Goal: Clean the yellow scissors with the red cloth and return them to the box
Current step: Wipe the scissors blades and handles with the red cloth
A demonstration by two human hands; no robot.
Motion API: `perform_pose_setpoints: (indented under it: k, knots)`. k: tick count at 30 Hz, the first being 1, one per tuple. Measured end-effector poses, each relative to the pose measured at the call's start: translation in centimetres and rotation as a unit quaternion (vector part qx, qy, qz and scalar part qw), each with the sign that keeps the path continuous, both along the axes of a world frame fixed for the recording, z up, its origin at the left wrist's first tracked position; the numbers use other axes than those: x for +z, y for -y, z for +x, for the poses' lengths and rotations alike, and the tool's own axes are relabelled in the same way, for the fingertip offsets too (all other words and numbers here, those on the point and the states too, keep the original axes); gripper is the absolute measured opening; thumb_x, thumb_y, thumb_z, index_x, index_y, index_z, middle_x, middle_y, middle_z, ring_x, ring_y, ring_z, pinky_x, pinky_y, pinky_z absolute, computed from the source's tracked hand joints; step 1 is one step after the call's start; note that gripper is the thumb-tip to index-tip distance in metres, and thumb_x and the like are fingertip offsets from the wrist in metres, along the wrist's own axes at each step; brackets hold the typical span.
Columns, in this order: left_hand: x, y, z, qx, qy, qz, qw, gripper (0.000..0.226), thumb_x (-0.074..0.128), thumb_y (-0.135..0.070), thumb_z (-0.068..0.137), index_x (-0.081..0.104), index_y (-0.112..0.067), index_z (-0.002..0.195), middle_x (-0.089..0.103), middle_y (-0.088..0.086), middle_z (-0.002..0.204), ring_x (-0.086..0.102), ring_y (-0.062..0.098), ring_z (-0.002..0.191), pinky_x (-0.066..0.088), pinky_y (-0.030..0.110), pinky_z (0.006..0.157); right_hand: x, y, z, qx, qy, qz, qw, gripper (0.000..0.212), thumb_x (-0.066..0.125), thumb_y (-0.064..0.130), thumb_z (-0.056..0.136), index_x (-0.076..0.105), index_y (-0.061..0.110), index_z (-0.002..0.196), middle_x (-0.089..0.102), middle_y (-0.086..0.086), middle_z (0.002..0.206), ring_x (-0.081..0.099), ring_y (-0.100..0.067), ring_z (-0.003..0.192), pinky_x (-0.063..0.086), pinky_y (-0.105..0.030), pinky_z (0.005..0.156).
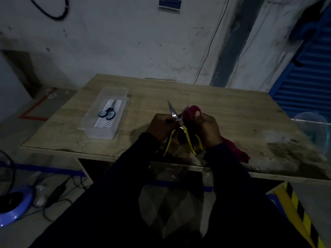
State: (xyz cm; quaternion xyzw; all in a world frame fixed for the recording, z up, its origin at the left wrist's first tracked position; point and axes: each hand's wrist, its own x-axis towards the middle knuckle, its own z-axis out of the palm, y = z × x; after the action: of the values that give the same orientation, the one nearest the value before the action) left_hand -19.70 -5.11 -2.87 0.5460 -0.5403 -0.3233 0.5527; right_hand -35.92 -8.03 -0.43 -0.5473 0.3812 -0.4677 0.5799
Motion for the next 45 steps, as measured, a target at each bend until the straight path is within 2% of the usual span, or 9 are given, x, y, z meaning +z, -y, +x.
perform_pose_setpoints:
  k: [4, 10, 15, 18, 24, 28, 33, 38, 45]
  knots:
    - [1.0, 0.1, 0.3, 0.003, 0.048, -0.009, 0.999, 0.015, 0.073, -0.005, 0.082, 0.071, 0.009, 0.076, 0.066, 0.013, 0.064, 0.054, -0.002, 0.054, 0.043, 0.021, 0.057, 1.5, 0.0, 0.0, -0.011, 0.062, 0.101, 0.993, 0.038, 0.049, 0.036, 0.099, 0.073, 0.008, 0.092, 0.071, -0.010, 0.094, 0.066, -0.033, 0.098, 0.043, -0.053, 0.105]
    - [1.6, -0.1, -0.6, -0.026, -0.008, 0.030, 0.999, 0.019, 0.072, -0.005, 0.084, 0.069, 0.008, 0.070, 0.062, -0.002, 0.047, 0.057, 0.010, 0.040, 0.045, 0.020, 0.046, 1.9, -1.8, 1.2, -0.048, -0.028, 0.067, 0.996, 0.023, 0.078, 0.029, 0.077, 0.077, 0.007, 0.082, 0.070, -0.022, 0.074, 0.068, -0.036, 0.066, 0.056, -0.060, 0.067]
    - [1.2, -0.5, -1.8, -0.033, -0.016, 0.031, 0.999, 0.021, 0.073, -0.008, 0.083, 0.068, 0.001, 0.065, 0.060, -0.005, 0.046, 0.053, 0.007, 0.043, 0.041, 0.021, 0.052, 2.6, -0.6, 1.9, -0.148, -0.072, 0.025, 0.986, 0.013, 0.067, 0.014, 0.069, 0.075, 0.011, 0.060, 0.063, -0.009, 0.052, 0.061, -0.020, 0.052, 0.051, -0.040, 0.052]
    - [1.6, -0.7, -2.3, -0.031, -0.014, 0.032, 0.999, 0.027, 0.074, -0.012, 0.083, 0.067, 0.004, 0.062, 0.058, 0.006, 0.048, 0.052, 0.013, 0.043, 0.039, 0.024, 0.052, 3.3, 1.3, 2.0, -0.161, -0.082, 0.023, 0.983, 0.015, 0.063, 0.017, 0.064, 0.072, 0.007, 0.058, 0.067, -0.020, 0.059, 0.066, -0.027, 0.056, 0.054, -0.049, 0.050]
    - [2.5, -0.1, -1.0, -0.013, -0.033, 0.056, 0.998, 0.028, 0.077, -0.013, 0.080, 0.065, -0.001, 0.057, 0.056, 0.012, 0.046, 0.049, 0.018, 0.038, 0.038, 0.027, 0.048, 3.2, 0.2, 1.5, -0.069, -0.172, -0.005, 0.983, 0.015, 0.068, 0.024, 0.072, 0.077, 0.012, 0.072, 0.069, -0.004, 0.063, 0.065, -0.017, 0.060, 0.054, -0.033, 0.061]
    - [1.7, -0.5, -1.9, -0.042, 0.047, 0.043, 0.997, 0.032, 0.075, -0.016, 0.083, 0.065, -0.017, 0.052, 0.057, 0.011, 0.049, 0.052, 0.013, 0.043, 0.041, 0.034, 0.053, 4.1, 1.6, 0.7, -0.106, -0.170, 0.064, 0.978, 0.009, 0.062, 0.019, 0.074, 0.069, 0.017, 0.068, 0.065, 0.000, 0.068, 0.066, -0.022, 0.074, 0.060, -0.045, 0.080]
    - [1.8, -0.7, -1.8, -0.012, 0.060, 0.044, 0.997, 0.024, 0.073, -0.012, 0.084, 0.069, 0.000, 0.063, 0.057, 0.003, 0.047, 0.051, 0.001, 0.040, 0.039, 0.023, 0.051, 2.8, 0.0, 1.1, -0.107, -0.121, 0.046, 0.986, 0.019, 0.065, 0.024, 0.073, 0.075, 0.009, 0.068, 0.071, -0.012, 0.064, 0.071, -0.028, 0.063, 0.057, -0.040, 0.059]
    - [1.3, -1.6, -2.7, -0.030, -0.011, 0.060, 0.998, 0.012, 0.072, -0.005, 0.084, 0.071, -0.005, 0.071, 0.061, -0.007, 0.044, 0.056, 0.001, 0.042, 0.042, 0.019, 0.049, 2.4, 1.1, 0.7, -0.099, -0.166, 0.068, 0.979, 0.014, 0.064, 0.021, 0.077, 0.070, 0.016, 0.066, 0.067, -0.004, 0.066, 0.065, -0.021, 0.068, 0.059, -0.042, 0.073]
    - [0.7, -2.3, -2.7, -0.013, -0.067, 0.085, 0.994, 0.020, 0.071, -0.005, 0.083, 0.068, 0.009, 0.069, 0.061, 0.023, 0.057, 0.054, 0.024, 0.043, 0.043, 0.029, 0.049, 5.7, 6.0, -3.1, -0.190, -0.102, 0.076, 0.973, 0.016, 0.066, 0.022, 0.083, 0.071, 0.007, 0.085, 0.065, -0.004, 0.075, 0.066, -0.021, 0.072, 0.055, -0.024, 0.064]
